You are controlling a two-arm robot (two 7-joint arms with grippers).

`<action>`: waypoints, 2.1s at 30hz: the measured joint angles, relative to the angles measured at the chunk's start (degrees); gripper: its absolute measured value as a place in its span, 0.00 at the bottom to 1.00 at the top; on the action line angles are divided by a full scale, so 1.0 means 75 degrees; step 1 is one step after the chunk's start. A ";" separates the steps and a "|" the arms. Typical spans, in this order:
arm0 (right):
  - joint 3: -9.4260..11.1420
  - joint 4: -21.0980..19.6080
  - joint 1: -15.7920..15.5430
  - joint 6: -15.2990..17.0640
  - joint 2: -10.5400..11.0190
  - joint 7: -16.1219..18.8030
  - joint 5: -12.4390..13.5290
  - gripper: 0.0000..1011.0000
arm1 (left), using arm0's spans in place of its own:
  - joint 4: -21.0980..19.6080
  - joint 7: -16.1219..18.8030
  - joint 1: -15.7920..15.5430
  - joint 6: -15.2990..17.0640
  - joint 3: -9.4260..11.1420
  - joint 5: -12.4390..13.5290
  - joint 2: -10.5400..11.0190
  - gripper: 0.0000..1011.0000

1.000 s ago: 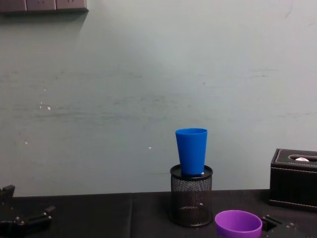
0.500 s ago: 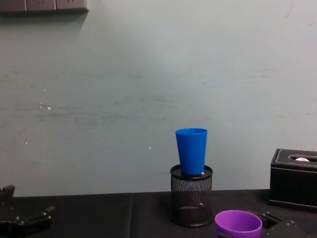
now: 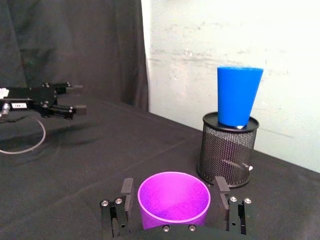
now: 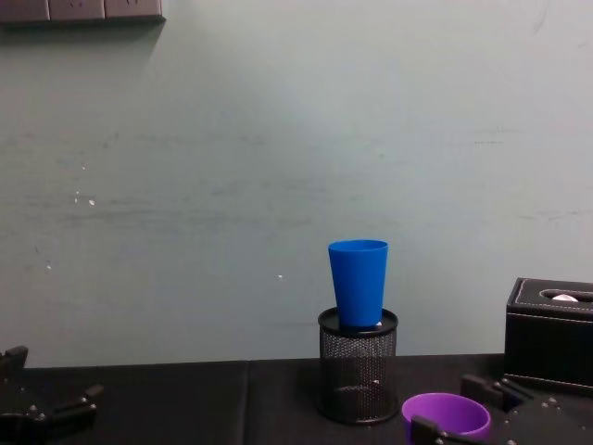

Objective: Pick up one cup with a gripper and tap it against the other cup.

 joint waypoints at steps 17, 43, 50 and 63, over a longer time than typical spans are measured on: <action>0.0213 0.0127 -0.0068 -0.0803 -0.0095 0.0795 0.0722 0.99 | 0.0000 0.0000 0.0000 0.0000 0.0000 0.0000 0.0000 1.00; 0.0800 0.0153 -0.0292 -0.0803 -0.0407 0.0368 0.1266 0.99 | 0.0000 0.0000 0.0000 0.0000 0.0000 0.0000 0.0000 1.00; 0.0978 0.0127 -0.0358 -0.0734 -0.0509 0.0095 0.1288 0.99 | 0.0000 0.0000 0.0000 0.0000 0.0000 0.0000 0.0000 1.00; 0.1282 -0.0156 -0.0546 -0.0415 -0.0675 -0.1135 0.0577 0.99 | 0.0000 0.0000 0.0000 0.0000 0.0000 0.0000 0.0000 1.00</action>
